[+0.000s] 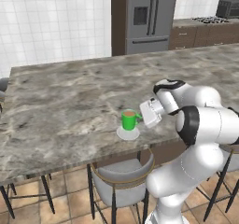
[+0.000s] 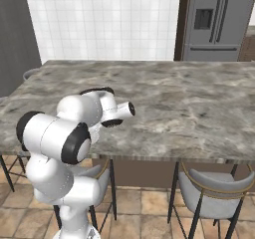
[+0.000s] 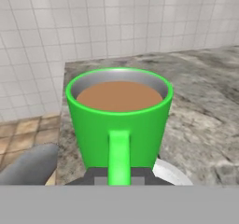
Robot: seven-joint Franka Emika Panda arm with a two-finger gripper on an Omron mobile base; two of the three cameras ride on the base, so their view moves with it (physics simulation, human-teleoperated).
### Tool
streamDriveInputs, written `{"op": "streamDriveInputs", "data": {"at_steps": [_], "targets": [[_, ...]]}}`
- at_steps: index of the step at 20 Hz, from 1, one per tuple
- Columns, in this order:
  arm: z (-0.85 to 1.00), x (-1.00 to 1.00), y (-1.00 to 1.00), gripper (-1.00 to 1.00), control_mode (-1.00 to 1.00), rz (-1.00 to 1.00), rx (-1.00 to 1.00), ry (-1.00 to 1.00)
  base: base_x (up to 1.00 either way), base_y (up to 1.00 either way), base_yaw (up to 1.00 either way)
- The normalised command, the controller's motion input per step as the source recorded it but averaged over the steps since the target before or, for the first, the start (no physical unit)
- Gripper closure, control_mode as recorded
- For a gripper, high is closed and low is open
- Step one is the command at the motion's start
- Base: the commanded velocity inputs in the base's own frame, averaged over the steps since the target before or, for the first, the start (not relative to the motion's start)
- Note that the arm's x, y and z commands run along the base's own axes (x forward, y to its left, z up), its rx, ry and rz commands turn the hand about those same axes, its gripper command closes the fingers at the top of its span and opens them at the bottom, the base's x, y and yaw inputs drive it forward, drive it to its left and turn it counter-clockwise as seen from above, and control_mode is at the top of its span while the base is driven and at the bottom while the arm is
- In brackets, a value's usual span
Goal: Pick the cup of tea, navigate to the dining table, and place it on the saucer.
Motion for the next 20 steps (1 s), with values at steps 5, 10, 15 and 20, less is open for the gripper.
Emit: {"op": "streamDriveInputs", "data": {"at_steps": [5, 10, 15, 20], "targets": [[-0.23, -0.03, -0.12, 1.0, -1.0, 0.0, 0.0, 0.0, 0.0, 0.0, 0.0], [-0.04, -0.04, 0.03, 1.0, -1.0, 0.0, 0.0, 0.0, 0.0, 0.0, 0.0], [-0.08, 0.0, 0.03, 1.0, -1.0, 0.0, 0.0, 0.0, 0.0, 0.0, 0.0], [-0.34, 0.0, 0.0, 1.0, -1.0, 0.0, 0.0, 0.0, 0.0, 0.0, 0.0]]}}
